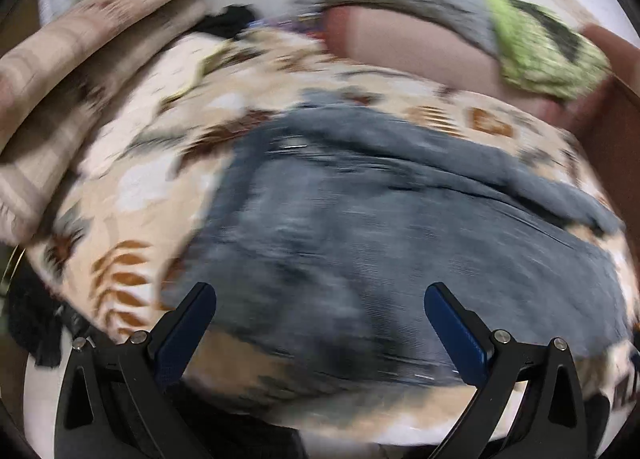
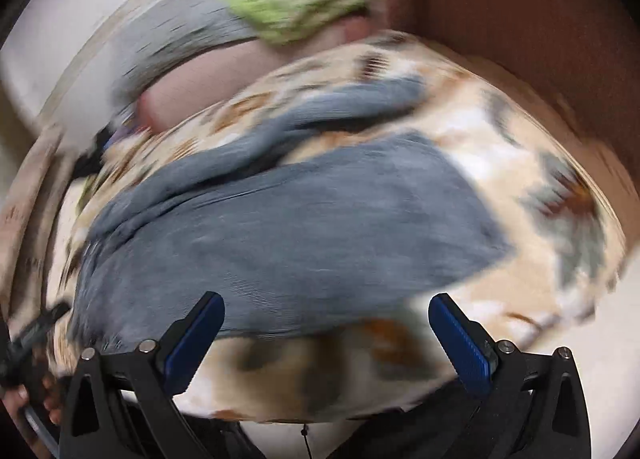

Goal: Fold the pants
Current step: 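Move both tools down to the jeans' leg hems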

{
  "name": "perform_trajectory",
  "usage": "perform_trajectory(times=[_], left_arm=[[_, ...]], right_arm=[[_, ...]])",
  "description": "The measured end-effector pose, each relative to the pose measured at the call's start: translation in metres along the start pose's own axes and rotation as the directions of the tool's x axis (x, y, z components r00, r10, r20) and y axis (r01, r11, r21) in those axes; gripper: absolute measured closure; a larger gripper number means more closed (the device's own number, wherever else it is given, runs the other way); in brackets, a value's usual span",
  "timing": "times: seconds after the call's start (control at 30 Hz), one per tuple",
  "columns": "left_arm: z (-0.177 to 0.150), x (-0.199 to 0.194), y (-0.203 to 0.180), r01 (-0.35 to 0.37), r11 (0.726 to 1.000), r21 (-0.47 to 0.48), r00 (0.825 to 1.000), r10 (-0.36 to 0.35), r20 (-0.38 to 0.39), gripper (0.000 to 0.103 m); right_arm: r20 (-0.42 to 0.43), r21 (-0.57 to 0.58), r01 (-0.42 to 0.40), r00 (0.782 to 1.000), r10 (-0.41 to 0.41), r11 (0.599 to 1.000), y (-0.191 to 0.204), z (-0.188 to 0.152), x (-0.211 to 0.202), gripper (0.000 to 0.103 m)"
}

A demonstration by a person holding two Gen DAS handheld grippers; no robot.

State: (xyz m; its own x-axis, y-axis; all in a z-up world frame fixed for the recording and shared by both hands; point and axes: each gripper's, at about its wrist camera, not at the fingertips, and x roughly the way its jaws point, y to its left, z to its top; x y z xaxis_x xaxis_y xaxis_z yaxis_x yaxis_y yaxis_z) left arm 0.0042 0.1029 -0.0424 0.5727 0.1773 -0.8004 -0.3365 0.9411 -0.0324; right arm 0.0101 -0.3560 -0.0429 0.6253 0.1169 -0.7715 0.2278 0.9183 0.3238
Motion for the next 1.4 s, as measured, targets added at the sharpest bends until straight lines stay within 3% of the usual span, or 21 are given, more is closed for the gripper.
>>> perform_trajectory(times=[0.07, 0.13, 0.33, 0.37, 0.4, 0.47, 0.53, 0.57, 0.6, 0.67, 0.73, 0.77, 0.8, 0.83, 0.87, 0.93, 1.03, 1.1, 1.2, 1.4], left_arm=[[0.005, 0.007, 0.018, -0.037, 0.999, -0.035, 0.999, 0.037, 0.0, 0.0], [0.008, 0.012, 0.025, -0.058, 0.997, -0.041, 0.998, 0.058, -0.009, 0.0], [0.02, 0.006, 0.014, -0.027, 1.0, 0.001, 0.999, 0.027, 0.031, 0.0], [0.021, 0.007, 0.011, -0.019, 1.0, 0.008, 0.999, 0.019, 0.036, 0.0], [0.023, 0.011, 0.01, -0.012, 1.0, 0.009, 0.999, 0.012, 0.034, 0.0], [0.021, 0.03, 0.007, -0.011, 1.0, 0.024, 1.0, 0.011, -0.01, 0.0], [0.013, 0.06, 0.004, -0.057, 0.996, 0.067, 0.992, 0.065, -0.111, 0.0], [0.01, 0.068, 0.005, -0.045, 0.996, 0.071, 0.99, 0.054, -0.128, 0.0], [0.01, 0.067, 0.008, -0.025, 0.998, 0.052, 0.993, 0.031, -0.112, 0.0], [0.015, 0.06, 0.011, -0.02, 0.999, 0.032, 0.994, 0.024, -0.104, 0.0], [0.025, 0.047, 0.01, -0.009, 0.999, 0.04, 0.999, 0.011, -0.044, 0.0], [0.032, 0.04, 0.009, -0.003, 0.999, 0.048, 1.0, 0.003, -0.011, 0.0], [0.041, 0.036, 0.009, 0.007, 0.999, 0.048, 1.0, -0.007, 0.011, 0.0], [0.049, 0.034, 0.01, 0.02, 0.999, 0.042, 1.0, -0.021, 0.023, 0.0], [0.058, 0.034, 0.01, 0.036, 0.999, 0.034, 0.999, -0.037, 0.032, 0.0], [0.079, 0.041, 0.012, 0.046, 0.999, 0.018, 0.999, -0.046, 0.022, 0.0], [0.11, 0.06, 0.021, 0.048, 0.998, -0.031, 0.999, -0.049, -0.022, 0.0], [0.13, 0.075, 0.024, 0.082, 0.993, -0.085, 0.994, -0.088, -0.065, 0.0], [0.16, 0.098, 0.036, 0.078, 0.981, -0.179, 0.987, -0.102, -0.127, 0.0], [0.206, 0.139, 0.034, 0.077, 0.968, -0.239, 0.971, -0.127, -0.204, 0.0]], right_arm=[[-0.013, 0.123, -0.006, 1.0, 0.008, 0.992, -0.037, 0.01, 0.001, 0.0], [-0.012, 0.176, 0.009, 1.0, -0.007, 0.984, -0.062, 0.021, 0.005, 0.0], [-0.031, 0.097, 0.026, 0.999, -0.023, 0.995, -0.065, 0.047, 0.026, 0.001], [-0.046, 0.066, 0.044, 0.998, -0.041, 0.997, -0.06, 0.05, 0.032, 0.005], [-0.087, 0.027, 0.089, 0.992, -0.087, 0.996, -0.057, 0.05, 0.046, 0.02], [-0.1, -0.034, 0.156, 0.982, -0.159, 0.987, -0.057, 0.049, 0.055, 0.037], [-0.068, -0.138, 0.197, 0.976, -0.208, 0.971, -0.044, 0.049, 0.047, 0.063], [-0.05, -0.144, 0.21, 0.974, -0.219, 0.967, -0.044, 0.051, 0.041, 0.083], [-0.025, -0.14, 0.235, 0.97, -0.241, 0.962, -0.047, 0.054, 0.035, 0.083], [0.016, -0.146, 0.314, 0.949, -0.315, 0.938, -0.051, 0.058, 0.029, 0.083], [-0.021, -0.111, 0.285, 0.957, -0.289, 0.952, -0.061, 0.064, 0.032, 0.078], [-0.028, -0.091, 0.259, 0.965, -0.262, 0.962, -0.063, 0.068, 0.031, 0.056], [-0.004, -0.079, 0.238, 0.971, -0.239, 0.968, -0.062, 0.075, 0.028, 0.017], [0.013, -0.08, 0.222, 0.975, -0.221, 0.972, -0.058, 0.082, 0.028, 0.005], [0.031, -0.077, 0.184, 0.983, -0.182, 0.98, -0.053, 0.092, 0.026, 0.0], [0.004, -0.009, 0.031, 1.0, -0.031, 0.999, -0.048, 0.121, 0.032, 0.0], [-0.021, 0.124, -0.093, 0.995, 0.097, 0.988, -0.046, 0.164, 0.052, 0.0], [-0.049, 0.224, -0.123, 0.989, 0.138, 0.967, -0.05, 0.187, 0.071, 0.0], [-0.101, 0.345, -0.136, 0.978, 0.181, 0.929, -0.059, 0.209, 0.105, 0.001], [-0.172, 0.429, -0.105, 0.966, 0.195, 0.897, -0.064, 0.216, 0.142, 0.006]])
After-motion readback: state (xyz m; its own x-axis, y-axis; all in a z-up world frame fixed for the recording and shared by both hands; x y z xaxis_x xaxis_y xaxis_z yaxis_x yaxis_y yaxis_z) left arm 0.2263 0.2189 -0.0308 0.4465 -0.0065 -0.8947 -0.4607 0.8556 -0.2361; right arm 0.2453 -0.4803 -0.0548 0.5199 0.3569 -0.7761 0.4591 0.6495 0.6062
